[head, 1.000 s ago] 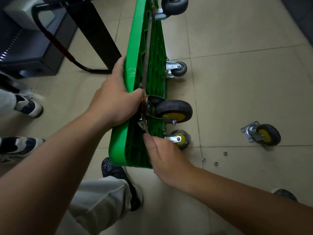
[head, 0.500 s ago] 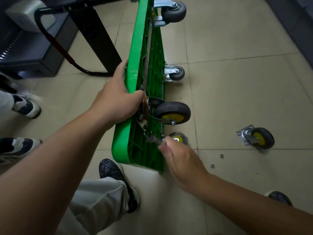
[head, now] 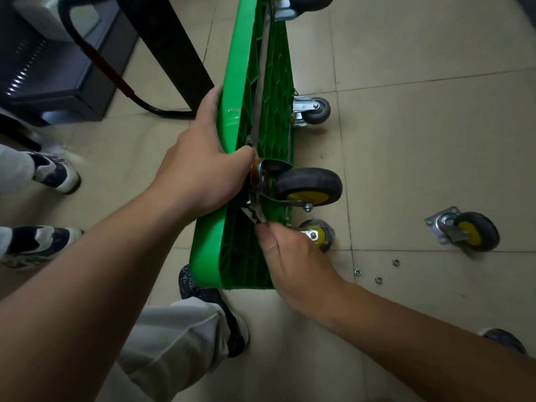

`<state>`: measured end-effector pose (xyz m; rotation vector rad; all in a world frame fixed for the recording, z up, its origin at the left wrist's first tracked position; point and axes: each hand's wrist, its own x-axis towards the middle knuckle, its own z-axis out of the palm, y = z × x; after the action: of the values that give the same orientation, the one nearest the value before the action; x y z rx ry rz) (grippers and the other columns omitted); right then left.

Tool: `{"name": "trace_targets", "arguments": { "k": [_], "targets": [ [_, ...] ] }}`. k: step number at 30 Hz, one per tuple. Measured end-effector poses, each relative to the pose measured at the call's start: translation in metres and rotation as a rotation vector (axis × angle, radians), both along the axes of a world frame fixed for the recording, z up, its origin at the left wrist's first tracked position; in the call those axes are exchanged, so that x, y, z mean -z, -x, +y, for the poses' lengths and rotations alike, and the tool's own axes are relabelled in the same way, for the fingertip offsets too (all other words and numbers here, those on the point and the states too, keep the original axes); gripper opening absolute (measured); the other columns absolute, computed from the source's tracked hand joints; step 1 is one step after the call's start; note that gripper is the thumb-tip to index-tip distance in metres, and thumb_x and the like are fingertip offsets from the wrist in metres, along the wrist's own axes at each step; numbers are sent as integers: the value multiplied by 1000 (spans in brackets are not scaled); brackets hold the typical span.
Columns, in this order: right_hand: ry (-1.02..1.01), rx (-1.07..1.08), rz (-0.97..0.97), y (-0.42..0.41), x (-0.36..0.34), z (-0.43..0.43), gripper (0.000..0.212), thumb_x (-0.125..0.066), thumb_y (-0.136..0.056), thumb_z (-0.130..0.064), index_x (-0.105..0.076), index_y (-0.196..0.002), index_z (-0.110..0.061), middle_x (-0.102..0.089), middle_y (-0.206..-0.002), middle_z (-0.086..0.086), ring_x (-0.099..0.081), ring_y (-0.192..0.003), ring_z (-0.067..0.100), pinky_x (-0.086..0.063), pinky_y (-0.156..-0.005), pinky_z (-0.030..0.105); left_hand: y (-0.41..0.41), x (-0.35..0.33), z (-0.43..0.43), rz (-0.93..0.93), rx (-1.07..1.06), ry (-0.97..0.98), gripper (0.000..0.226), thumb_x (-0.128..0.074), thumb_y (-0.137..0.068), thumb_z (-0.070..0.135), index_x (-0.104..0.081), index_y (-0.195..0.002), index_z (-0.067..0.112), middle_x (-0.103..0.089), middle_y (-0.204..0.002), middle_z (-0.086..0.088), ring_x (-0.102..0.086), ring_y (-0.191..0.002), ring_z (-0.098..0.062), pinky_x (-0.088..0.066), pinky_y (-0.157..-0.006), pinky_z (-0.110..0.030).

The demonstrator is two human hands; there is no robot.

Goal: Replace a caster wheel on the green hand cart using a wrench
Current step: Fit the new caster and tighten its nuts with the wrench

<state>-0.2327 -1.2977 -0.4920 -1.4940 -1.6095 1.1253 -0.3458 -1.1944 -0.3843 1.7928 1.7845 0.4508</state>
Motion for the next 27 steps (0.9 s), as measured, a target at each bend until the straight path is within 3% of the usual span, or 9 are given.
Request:
{"name": "trace_targets", "arguments": {
  "k": [4, 7, 10, 12, 15, 17, 22, 25, 27],
  "targets": [
    [210, 0, 201, 5, -39, -11, 60, -27, -103, -57, -44, -58, -20, -43, -49, -7, -45, -47, 18, -43, -52, 38, -2, -1, -2, -5, -2, -5, 92, -56, -69, 40, -16, -151, 54, -64, -118, -1, -69, -92, -27, -58, -87, -50],
    [588, 20, 561, 2, -80, -5, 53, -32, -105, -55, -39, -65, -19, -34, -48, -3, -35, -39, 15, -36, -40, 22, -3, -3, -3, -37, 8, 3, 92, -57, -68, 40, -17, -149, 55, -65, -118, -1, -69, -95, -28, -57, -89, -50],
    [629, -22, 734, -8, -102, -8, 55, -30, -104, -58, -38, -68, -18, -34, -47, -2, -35, -36, 14, -35, -38, 18, -2, -5, -5, -76, 9, 24, 92, -59, -68, 40, -17, -148, 57, -64, -119, 1, -69, -94, -26, -57, -89, -51],
    [443, 72, 632, -6, -95, -18, 56, -29, -104, -57, -38, -67, -16, -35, -46, -1, -43, -35, 19, -40, -40, 26, 0, -5, -4, -103, 9, 37, 91, -62, -71, 38, -18, -148, 57, -64, -113, 5, -70, -89, -25, -59, -85, -52],
    [64, 108, 198, -18, -57, -31, 58, -25, -99, -63, -42, -69, -17, -43, -54, 0, -48, -48, 19, -41, -47, 41, 3, -1, -1, -84, 12, 21, 88, -65, -81, 29, -18, -152, 53, -60, -105, 10, -70, -86, -23, -59, -84, -51],
    [0, 77, 3, -25, -26, -24, 59, -20, -94, -67, -44, -76, -17, -46, -63, 0, -47, -59, 20, -39, -56, 44, 3, 0, 2, -55, 16, 12, 89, -64, -81, 31, -16, -152, 54, -59, -110, 6, -70, -86, -24, -59, -83, -50],
    [-125, 29, -84, -21, 21, -1, 53, -21, -97, -65, -43, -81, -20, -44, -67, -9, -45, -64, 9, -33, -59, 26, 3, 1, 4, -25, 8, 19, 88, -66, -89, 25, -14, -154, 53, -56, -106, 7, -71, -80, -24, -61, -78, -51],
    [-100, 7, -59, -15, 31, 9, 42, -28, -95, -59, -47, -85, -24, -51, -75, -8, -46, -69, 9, -31, -62, 29, 3, 2, 4, -18, 11, 8, 88, -66, -88, 25, -15, -154, 53, -55, -99, 15, -71, -80, -23, -61, -77, -50],
    [-55, -30, -36, -13, 32, 12, 43, -35, -99, -55, -54, -90, -18, -56, -80, -3, -51, -73, 13, -37, -65, 33, 2, 1, 2, -20, 12, 8, 89, -66, -83, 31, -16, -153, 54, -57, -106, 11, -71, -81, -23, -60, -78, -50]
  ]
}}
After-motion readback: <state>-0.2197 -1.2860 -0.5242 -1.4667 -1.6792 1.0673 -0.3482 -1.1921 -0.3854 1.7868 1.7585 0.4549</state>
